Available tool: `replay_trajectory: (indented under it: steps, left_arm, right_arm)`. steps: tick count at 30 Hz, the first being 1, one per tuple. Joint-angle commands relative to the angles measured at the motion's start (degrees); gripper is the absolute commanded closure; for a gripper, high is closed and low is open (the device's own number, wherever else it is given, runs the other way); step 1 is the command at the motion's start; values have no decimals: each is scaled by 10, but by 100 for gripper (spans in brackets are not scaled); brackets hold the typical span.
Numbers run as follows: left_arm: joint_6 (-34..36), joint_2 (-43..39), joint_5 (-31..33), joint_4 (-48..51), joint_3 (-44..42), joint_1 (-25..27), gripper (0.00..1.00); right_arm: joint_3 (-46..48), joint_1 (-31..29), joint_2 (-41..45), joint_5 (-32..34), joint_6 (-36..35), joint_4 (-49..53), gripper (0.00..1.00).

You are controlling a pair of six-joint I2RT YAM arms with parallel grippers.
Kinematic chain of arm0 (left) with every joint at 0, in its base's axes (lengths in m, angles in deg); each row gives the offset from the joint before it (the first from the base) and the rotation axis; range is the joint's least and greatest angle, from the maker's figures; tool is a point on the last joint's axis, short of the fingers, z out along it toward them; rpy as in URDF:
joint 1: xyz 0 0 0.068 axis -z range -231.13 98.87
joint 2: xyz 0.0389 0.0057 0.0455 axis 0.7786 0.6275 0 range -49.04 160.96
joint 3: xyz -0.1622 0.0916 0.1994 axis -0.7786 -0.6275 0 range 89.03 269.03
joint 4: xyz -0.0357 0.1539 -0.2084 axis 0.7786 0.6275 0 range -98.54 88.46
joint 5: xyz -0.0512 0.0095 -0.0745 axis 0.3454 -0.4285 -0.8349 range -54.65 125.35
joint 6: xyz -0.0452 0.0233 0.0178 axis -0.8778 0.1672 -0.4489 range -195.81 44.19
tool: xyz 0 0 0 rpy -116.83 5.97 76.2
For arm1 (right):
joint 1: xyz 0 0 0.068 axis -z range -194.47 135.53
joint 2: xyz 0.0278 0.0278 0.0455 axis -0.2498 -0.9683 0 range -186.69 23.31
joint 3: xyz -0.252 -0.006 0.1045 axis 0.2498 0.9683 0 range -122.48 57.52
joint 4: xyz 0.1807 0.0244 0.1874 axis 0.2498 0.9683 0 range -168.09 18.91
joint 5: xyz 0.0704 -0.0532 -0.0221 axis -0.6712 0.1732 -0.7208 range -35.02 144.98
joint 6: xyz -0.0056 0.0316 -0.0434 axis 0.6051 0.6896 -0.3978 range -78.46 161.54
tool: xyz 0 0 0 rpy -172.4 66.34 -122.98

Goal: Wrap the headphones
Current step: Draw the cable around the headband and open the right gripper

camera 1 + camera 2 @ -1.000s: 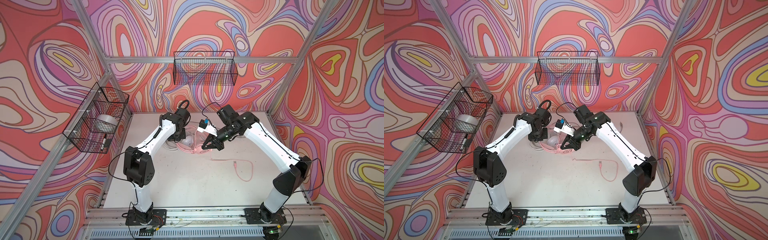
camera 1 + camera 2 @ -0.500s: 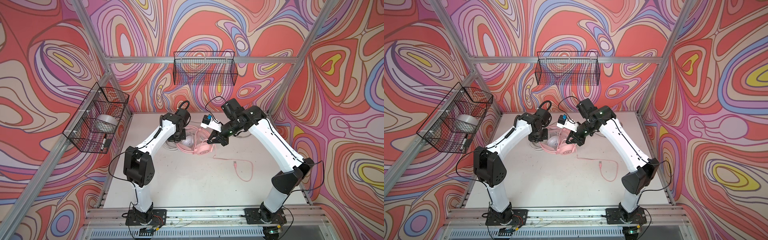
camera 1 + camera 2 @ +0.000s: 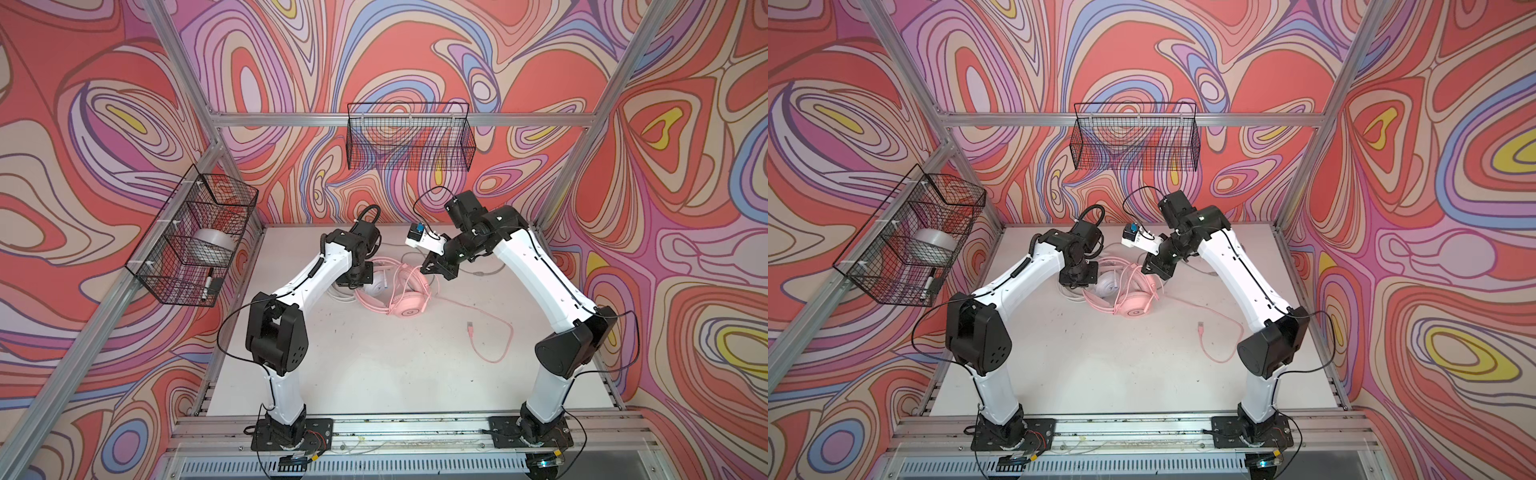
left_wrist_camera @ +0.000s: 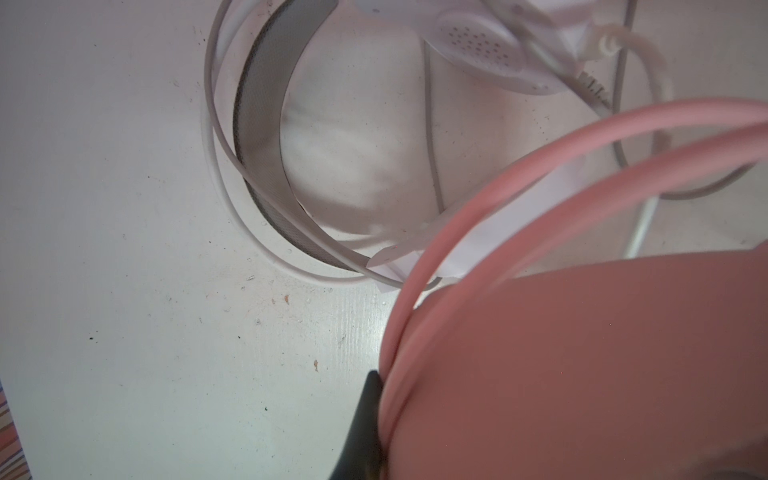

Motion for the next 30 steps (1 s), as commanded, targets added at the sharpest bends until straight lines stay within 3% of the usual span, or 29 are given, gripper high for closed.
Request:
replay_trajectory:
  steps: [1, 8, 15, 30]
  left_arm:
    - [25, -31, -33, -19, 1, 9, 100]
    - [55, -35, -45, -13, 0, 17, 100]
    - [101, -52, -65, -14, -20, 18, 100]
    - [108, -76, -90, -27, -51, 18, 100]
  right_arm:
    - [-10, 3, -26, 20, 8, -51, 100]
    - [-11, 23, -66, 42, 57, -105, 100]
    - [2, 47, -85, 22, 91, -139, 100]
    - [29, 86, -130, -3, 172, -183, 94]
